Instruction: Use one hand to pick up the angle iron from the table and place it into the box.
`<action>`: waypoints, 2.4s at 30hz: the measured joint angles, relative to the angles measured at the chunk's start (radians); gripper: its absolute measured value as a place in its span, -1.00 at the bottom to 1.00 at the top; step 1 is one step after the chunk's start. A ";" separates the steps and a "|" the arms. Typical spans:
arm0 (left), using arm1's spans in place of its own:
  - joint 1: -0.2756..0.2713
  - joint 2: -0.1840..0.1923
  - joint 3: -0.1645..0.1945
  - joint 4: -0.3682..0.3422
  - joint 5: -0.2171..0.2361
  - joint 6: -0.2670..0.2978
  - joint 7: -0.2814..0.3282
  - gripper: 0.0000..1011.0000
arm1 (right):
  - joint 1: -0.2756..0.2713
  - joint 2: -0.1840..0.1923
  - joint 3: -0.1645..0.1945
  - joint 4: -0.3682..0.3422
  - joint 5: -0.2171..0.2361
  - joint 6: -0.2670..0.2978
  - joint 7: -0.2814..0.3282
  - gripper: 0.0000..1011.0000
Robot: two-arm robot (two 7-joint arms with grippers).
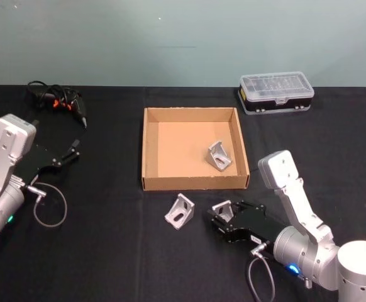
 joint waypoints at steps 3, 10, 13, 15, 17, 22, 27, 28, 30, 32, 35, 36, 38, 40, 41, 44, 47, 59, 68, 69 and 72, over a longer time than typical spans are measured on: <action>0.000 0.000 0.000 0.000 0.000 0.000 0.000 0.98 | -0.001 0.000 0.001 0.000 -0.002 -0.001 0.001 -0.06; 0.000 0.000 0.000 0.000 0.000 0.000 0.000 0.98 | -0.010 0.005 0.003 -0.042 -0.013 -0.005 0.002 -0.06; 0.000 0.000 0.000 0.000 0.000 0.000 0.000 0.98 | -0.010 0.010 0.006 -0.074 -0.018 -0.005 0.002 -0.06; 0.000 0.000 0.000 0.000 0.000 0.000 0.000 0.98 | -0.006 0.012 0.007 -0.092 -0.022 -0.005 0.003 -0.06; 0.000 0.000 0.000 0.000 0.000 0.000 0.000 0.98 | 0.004 0.014 0.009 -0.112 -0.026 -0.005 0.004 -0.06; 0.000 0.000 0.000 0.000 0.000 0.000 0.000 0.98 | 0.047 0.008 0.009 -0.125 -0.038 -0.003 0.009 -0.06; 0.000 0.000 0.000 0.000 0.000 0.000 0.000 0.98 | 0.103 -0.006 -0.003 -0.094 -0.049 -0.003 0.020 -0.06; 0.000 0.000 0.000 0.000 0.000 0.000 0.000 0.98 | 0.115 -0.009 -0.007 -0.084 -0.050 -0.004 0.024 -0.06; 0.000 0.000 0.000 0.000 0.000 0.000 0.000 0.98 | 0.151 -0.018 -0.018 -0.051 -0.052 -0.005 0.038 -0.06; 0.000 0.000 0.000 0.000 0.000 0.000 0.000 0.98 | 0.177 -0.027 -0.027 -0.024 -0.054 -0.007 0.045 -0.06; 0.000 0.000 0.000 0.000 0.000 0.000 0.000 0.98 | 0.238 -0.048 -0.048 0.046 -0.062 -0.011 0.058 -0.06; 0.000 0.000 0.000 0.000 0.000 0.000 0.000 0.98 | 0.250 -0.052 -0.052 0.060 -0.063 -0.012 0.061 -0.06; 0.000 0.000 0.000 0.000 0.000 0.000 0.000 0.98 | 0.289 -0.067 -0.066 0.111 -0.070 -0.015 0.068 -0.06; 0.000 0.000 0.000 0.000 0.000 0.000 0.000 0.98 | 0.314 -0.077 -0.074 0.142 -0.073 -0.017 0.072 -0.06; 0.000 0.000 0.000 0.000 0.000 0.000 0.000 0.98 | 0.326 -0.081 -0.079 0.158 -0.076 -0.018 0.074 -0.06; 0.000 0.000 0.000 0.000 0.000 0.000 0.000 0.98 | 0.366 -0.097 -0.093 0.213 -0.083 -0.020 0.083 -0.06; 0.000 0.000 0.000 0.000 0.000 0.000 0.000 0.98 | 0.402 -0.112 -0.108 0.266 -0.091 -0.023 0.091 -0.06; 0.000 0.000 0.000 0.000 0.000 0.000 0.000 0.98 | 0.491 -0.158 -0.144 0.433 -0.118 -0.033 0.109 -0.06; 0.000 0.000 0.000 0.000 0.000 0.000 0.000 0.98 | 0.523 -0.178 -0.152 0.507 -0.134 -0.040 0.113 -0.06; 0.000 0.000 0.000 0.000 0.000 0.000 0.000 0.98 | 0.524 -0.180 -0.152 0.513 -0.135 -0.041 0.113 -0.06; 0.000 0.000 0.000 0.000 0.000 0.000 0.000 0.98 | 0.525 -0.182 -0.151 0.519 -0.137 -0.041 0.113 -0.06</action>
